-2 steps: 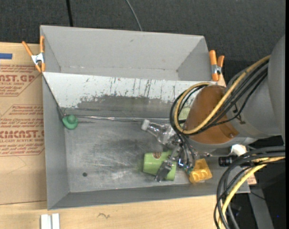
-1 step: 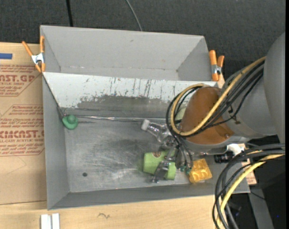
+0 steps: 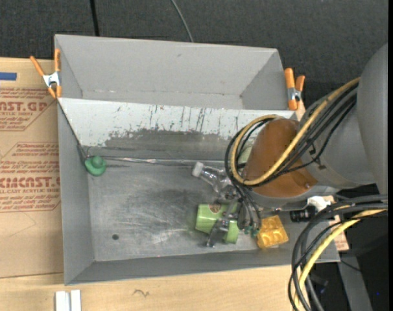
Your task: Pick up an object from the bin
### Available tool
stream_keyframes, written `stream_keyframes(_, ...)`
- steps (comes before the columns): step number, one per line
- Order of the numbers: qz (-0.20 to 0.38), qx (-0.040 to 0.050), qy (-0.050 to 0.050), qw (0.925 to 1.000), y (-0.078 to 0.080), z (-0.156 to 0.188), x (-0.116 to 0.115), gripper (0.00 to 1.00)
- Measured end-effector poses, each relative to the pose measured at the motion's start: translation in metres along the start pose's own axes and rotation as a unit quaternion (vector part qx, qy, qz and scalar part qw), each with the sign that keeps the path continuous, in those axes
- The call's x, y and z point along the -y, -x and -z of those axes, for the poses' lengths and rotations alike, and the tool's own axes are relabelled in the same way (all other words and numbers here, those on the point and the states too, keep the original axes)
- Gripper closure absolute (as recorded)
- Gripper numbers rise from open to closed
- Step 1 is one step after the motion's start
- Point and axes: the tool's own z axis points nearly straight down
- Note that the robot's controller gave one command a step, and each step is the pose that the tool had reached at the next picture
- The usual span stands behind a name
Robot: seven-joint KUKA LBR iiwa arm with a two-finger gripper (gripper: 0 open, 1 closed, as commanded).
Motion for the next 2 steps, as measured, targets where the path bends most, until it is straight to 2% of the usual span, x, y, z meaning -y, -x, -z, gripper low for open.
stream_keyframes(2, -0.001, -0.0015, -0.003, 1.0, -0.004, 0.016, 0.001, 1.0)
